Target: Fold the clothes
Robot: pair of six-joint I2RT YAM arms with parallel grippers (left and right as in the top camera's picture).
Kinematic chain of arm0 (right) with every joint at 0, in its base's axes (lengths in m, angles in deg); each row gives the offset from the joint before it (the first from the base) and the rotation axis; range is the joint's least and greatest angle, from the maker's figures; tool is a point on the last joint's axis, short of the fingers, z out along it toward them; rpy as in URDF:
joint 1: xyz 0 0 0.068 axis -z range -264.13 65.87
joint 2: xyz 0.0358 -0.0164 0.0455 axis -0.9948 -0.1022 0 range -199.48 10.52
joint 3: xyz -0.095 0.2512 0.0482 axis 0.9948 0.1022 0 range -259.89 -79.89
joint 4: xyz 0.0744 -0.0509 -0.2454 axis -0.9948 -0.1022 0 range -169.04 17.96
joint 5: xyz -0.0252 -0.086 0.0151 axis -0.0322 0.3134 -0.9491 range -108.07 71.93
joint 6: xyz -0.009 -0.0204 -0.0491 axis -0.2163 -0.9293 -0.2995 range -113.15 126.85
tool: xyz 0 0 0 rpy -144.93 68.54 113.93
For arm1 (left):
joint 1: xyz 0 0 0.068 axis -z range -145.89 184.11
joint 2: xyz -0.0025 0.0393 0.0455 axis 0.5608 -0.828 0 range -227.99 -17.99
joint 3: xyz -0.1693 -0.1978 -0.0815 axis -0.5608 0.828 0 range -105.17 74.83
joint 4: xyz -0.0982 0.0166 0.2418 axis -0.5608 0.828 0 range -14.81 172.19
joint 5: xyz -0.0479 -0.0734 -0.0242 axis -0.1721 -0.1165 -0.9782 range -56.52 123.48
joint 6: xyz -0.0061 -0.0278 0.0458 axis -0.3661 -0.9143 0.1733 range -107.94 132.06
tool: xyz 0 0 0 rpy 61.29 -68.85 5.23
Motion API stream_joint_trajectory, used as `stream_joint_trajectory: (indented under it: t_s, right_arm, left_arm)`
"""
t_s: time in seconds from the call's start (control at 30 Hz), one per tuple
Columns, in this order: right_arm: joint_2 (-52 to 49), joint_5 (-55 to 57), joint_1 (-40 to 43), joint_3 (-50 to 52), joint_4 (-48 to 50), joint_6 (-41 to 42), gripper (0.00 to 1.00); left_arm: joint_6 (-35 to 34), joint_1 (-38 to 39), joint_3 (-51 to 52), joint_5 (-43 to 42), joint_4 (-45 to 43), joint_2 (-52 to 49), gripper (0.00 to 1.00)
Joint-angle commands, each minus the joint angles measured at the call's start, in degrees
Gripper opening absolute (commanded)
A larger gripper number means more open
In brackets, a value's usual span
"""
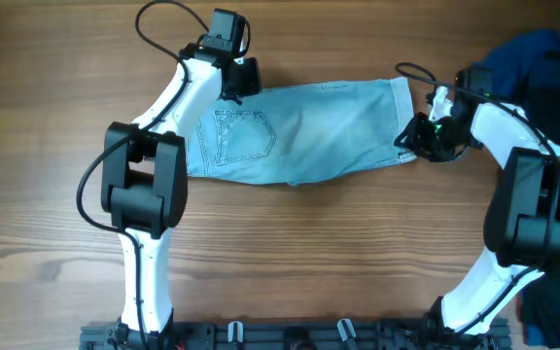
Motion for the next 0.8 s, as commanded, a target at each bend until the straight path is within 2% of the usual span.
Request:
stream_joint_trajectory:
  t_s: [0.0, 0.03, 0.07, 0.13, 0.17, 0.3, 0.47, 0.63, 0.77]
  right_arm:
    - [-2.27, 0.09, -1.57, 0.66, -0.70, 0.11, 0.11]
    - [-2.27, 1.31, -1.57, 0.66, -0.63, 0.11, 0.04]
    - [-2.25, 2.19, -1.57, 0.63, -0.44, 0.11, 0.04]
    - [-2.23, 2.36, -1.57, 0.37, -0.11, -0.09, 0.04]
    - [-2.23, 2.34, -1.57, 0.17, -0.07, -0.09, 0.04]
    - [-1.22, 2.32, -1.57, -1.55, -0.72, -0.59, 0.04]
    - [3.21, 3.21, -1.57, -4.07, -3.56, -1.53, 0.04]
    - [6.73, 2.49, -1.66, -4.50, -4.15, -1.60, 0.04]
    - [9.03, 2.47, -1.68, -4.52, -3.45, -1.62, 0.04]
  left_arm:
    - [-0.09, 0.28, 0.22, -0.72, 0.00, -0.66, 0.32]
    - [-0.09, 0.33, 0.22, -0.79, -0.22, -0.66, 0.29]
    - [-0.09, 0.39, 0.22, -0.92, -0.59, -0.63, 0.25]
    - [-0.13, 0.66, 0.15, -1.60, -1.86, -0.04, 0.09]
    - [-0.13, 0.76, 0.15, -3.08, -2.38, 0.35, 0.04]
    - [-2.19, 2.14, 0.15, -15.54, -1.40, 1.86, 0.04]
    - [-3.58, 4.52, 0.15, -16.48, 7.76, 1.84, 0.04]
    - [-3.15, 5.62, 0.15, -28.09, 15.30, 2.19, 0.04]
    - [-3.13, 5.44, 0.15, -28.83, 17.97, 2.38, 0.04]
